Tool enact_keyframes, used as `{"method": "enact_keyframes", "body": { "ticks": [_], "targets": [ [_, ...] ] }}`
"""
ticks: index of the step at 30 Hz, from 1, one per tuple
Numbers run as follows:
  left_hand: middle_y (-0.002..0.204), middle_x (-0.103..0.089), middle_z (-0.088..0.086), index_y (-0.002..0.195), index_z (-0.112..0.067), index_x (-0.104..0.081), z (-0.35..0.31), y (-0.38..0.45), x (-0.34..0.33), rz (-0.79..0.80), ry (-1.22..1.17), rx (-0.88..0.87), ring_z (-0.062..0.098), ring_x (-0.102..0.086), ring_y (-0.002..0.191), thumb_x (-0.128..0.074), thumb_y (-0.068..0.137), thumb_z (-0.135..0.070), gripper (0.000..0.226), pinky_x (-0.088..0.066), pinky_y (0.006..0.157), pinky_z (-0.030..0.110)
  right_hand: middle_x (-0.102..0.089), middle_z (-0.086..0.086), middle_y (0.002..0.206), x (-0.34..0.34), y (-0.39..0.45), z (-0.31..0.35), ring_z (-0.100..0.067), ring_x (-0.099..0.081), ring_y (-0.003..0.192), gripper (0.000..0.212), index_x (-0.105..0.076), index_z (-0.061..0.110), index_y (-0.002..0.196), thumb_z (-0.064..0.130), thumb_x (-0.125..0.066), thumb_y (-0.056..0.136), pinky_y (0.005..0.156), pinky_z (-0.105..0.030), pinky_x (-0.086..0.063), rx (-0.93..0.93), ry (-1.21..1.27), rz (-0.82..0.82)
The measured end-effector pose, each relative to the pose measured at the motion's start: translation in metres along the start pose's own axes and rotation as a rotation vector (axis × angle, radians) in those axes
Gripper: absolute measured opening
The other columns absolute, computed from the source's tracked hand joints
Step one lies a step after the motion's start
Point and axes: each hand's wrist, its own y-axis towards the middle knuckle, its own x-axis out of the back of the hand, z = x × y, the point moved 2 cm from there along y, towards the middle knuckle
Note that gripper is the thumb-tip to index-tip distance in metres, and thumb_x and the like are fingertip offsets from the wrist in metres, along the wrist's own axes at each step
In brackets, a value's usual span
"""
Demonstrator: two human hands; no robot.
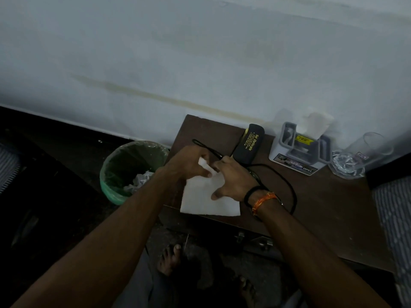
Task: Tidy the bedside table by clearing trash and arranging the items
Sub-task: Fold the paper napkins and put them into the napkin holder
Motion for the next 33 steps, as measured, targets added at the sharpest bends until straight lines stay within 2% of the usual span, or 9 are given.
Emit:
{"method": "enact_keyframes", "body": {
  "ticks": [4, 7, 9, 11, 14, 17, 22, 27, 33],
  "targets": [
    [0.09, -0.065, 0.002, 0.09, -0.008, -0.067, 0.006, -0.003, 0.014, 0.1, -0.037, 0.099, 0.018, -0.06, 0.086, -0.077, 0.078, -0.018, 0.019, -0.045, 0.067, 0.023, -0.042, -0.003, 0.131, 0.005, -0.005, -0.001, -0.022, -0.046, 0.118, 0.094, -0.042, 0.022, 0.142, 0.04, -0.088, 0.062, 0.093, -0.034, -0.043, -0.008, 0.004, -0.067],
    [0.096, -0.066, 0.008, 0.09, -0.009, -0.062, 0.018, -0.015, 0.03, 0.09, -0.2, 0.173, 0.025, -0.063, 0.092, -0.077, 0.075, -0.007, 0.021, -0.054, 0.077, 0.036, -0.047, -0.001, 0.127, 0.009, -0.009, 0.0, -0.02, -0.048, 0.116, 0.087, -0.043, 0.023, 0.141, 0.045, -0.084, 0.067, 0.092, -0.035, -0.044, -0.025, 0.049, -0.128],
    [0.094, -0.067, 0.011, 0.088, -0.008, -0.058, 0.022, -0.027, 0.039, 0.075, -0.368, 0.176, 0.025, -0.065, 0.086, -0.076, 0.074, 0.002, 0.025, -0.056, 0.07, 0.036, -0.052, 0.0, 0.124, 0.013, -0.012, 0.001, -0.018, -0.051, 0.114, 0.081, -0.048, 0.023, 0.138, 0.048, -0.082, 0.068, 0.09, -0.034, -0.045, -0.045, 0.105, -0.177],
    [0.087, -0.066, 0.01, 0.083, -0.01, -0.056, 0.022, -0.037, 0.049, 0.071, -0.507, 0.152, 0.021, -0.064, 0.076, -0.073, 0.075, 0.007, 0.026, -0.052, 0.061, 0.031, -0.061, 0.003, 0.121, 0.019, -0.015, 0.004, -0.015, -0.056, 0.109, 0.075, -0.055, 0.023, 0.133, 0.05, -0.082, 0.068, 0.088, -0.032, -0.048, -0.068, 0.234, -0.221],
    [0.087, -0.065, 0.014, 0.077, -0.011, -0.056, 0.022, -0.047, 0.062, 0.036, -0.63, 0.123, 0.023, -0.062, 0.078, -0.072, 0.076, 0.007, 0.024, -0.05, 0.066, 0.034, -0.069, 0.009, 0.11, 0.027, -0.016, 0.001, -0.006, -0.063, 0.1, 0.07, -0.062, 0.025, 0.125, 0.055, -0.083, 0.065, 0.085, -0.029, -0.052, -0.138, 0.457, -0.235],
    [0.083, -0.062, 0.014, 0.074, -0.009, -0.054, 0.022, -0.05, 0.069, -0.089, -0.825, 0.143, 0.025, -0.061, 0.076, -0.067, 0.077, 0.014, 0.027, -0.053, 0.062, 0.03, -0.073, 0.006, 0.108, 0.033, -0.016, -0.006, -0.01, -0.07, 0.097, 0.071, -0.067, 0.024, 0.116, 0.059, -0.086, 0.057, 0.089, -0.038, -0.058, -0.228, 0.798, -0.211],
    [0.076, -0.057, 0.009, 0.065, -0.013, -0.049, 0.023, -0.039, 0.064, -0.294, -1.112, 0.286, 0.027, -0.059, 0.074, -0.065, 0.077, 0.016, 0.035, -0.054, 0.059, 0.03, -0.072, -0.01, 0.116, 0.043, -0.028, -0.008, -0.029, -0.07, 0.104, 0.053, -0.063, 0.013, 0.12, 0.027, -0.082, 0.072, 0.093, -0.043, -0.056, -0.241, 1.443, -0.062],
    [0.094, -0.063, 0.013, 0.07, -0.016, -0.049, 0.016, -0.024, 0.052, -0.312, -1.277, 0.423, 0.033, -0.064, 0.092, -0.07, 0.075, 0.015, 0.037, -0.056, 0.083, 0.048, -0.073, -0.01, 0.112, 0.042, -0.027, -0.002, -0.024, -0.072, 0.099, 0.046, -0.061, 0.007, 0.119, 0.005, -0.078, 0.077, 0.077, -0.032, -0.059, -0.249, 1.511, -0.226],
    [0.118, -0.066, 0.02, 0.106, -0.007, -0.054, -0.004, -0.022, 0.043, -0.205, -1.215, 0.384, 0.037, -0.066, 0.104, -0.072, 0.074, 0.012, 0.041, -0.058, 0.08, 0.043, -0.073, -0.006, 0.114, 0.039, -0.022, -0.005, -0.024, -0.07, 0.104, 0.037, -0.066, 0.009, 0.119, 0.007, -0.073, 0.083, 0.081, -0.037, -0.058, -0.205, 1.492, -0.299]
  ]
}}
